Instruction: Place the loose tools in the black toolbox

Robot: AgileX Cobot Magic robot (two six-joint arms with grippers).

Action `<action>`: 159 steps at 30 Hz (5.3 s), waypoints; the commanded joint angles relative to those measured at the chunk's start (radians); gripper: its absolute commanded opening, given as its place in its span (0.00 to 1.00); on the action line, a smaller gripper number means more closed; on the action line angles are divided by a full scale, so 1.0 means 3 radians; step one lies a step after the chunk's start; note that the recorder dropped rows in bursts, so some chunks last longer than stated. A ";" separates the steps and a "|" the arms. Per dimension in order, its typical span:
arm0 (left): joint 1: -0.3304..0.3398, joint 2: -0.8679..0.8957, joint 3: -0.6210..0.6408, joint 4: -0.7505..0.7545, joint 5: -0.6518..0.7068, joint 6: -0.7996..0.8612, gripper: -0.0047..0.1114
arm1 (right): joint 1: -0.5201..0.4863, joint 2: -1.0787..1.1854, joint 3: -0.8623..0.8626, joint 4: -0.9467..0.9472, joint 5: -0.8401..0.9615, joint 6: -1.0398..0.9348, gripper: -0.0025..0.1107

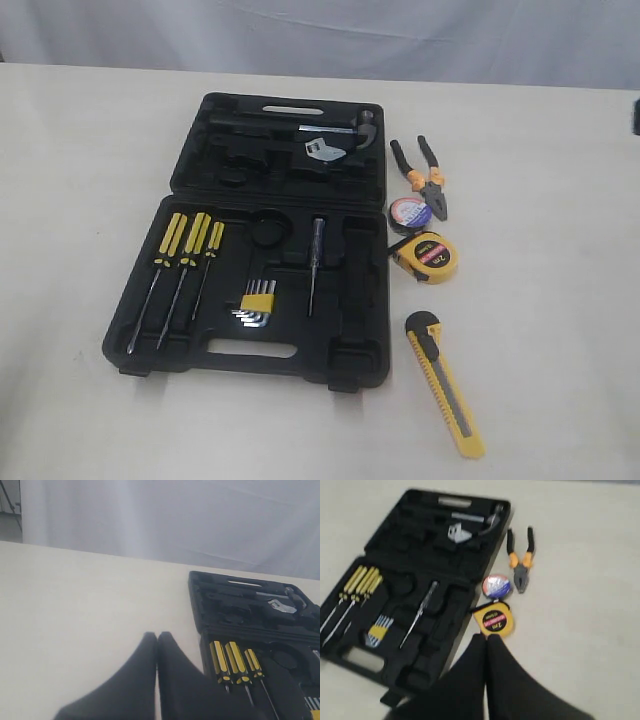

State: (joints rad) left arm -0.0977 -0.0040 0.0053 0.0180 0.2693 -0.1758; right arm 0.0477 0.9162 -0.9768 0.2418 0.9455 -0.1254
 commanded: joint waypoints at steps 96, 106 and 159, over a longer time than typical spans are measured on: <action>-0.0019 0.0013 -0.0018 0.0017 0.0005 0.0001 0.04 | 0.1135 0.4562 -0.2713 -0.1349 -0.0442 0.2268 0.02; -0.0019 0.0013 -0.0018 0.0017 0.0005 0.0001 0.04 | 0.1135 0.4578 -0.2713 -0.1316 -0.0260 0.2288 0.24; -0.0019 0.0013 -0.0018 0.0017 0.0005 0.0001 0.04 | 0.1129 0.4633 -0.2497 -0.1609 -0.0513 0.1610 0.02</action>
State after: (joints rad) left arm -0.0977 -0.0040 0.0053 0.0180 0.2693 -0.1758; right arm 0.3887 2.2747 -1.7303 -0.2547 0.7866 0.3674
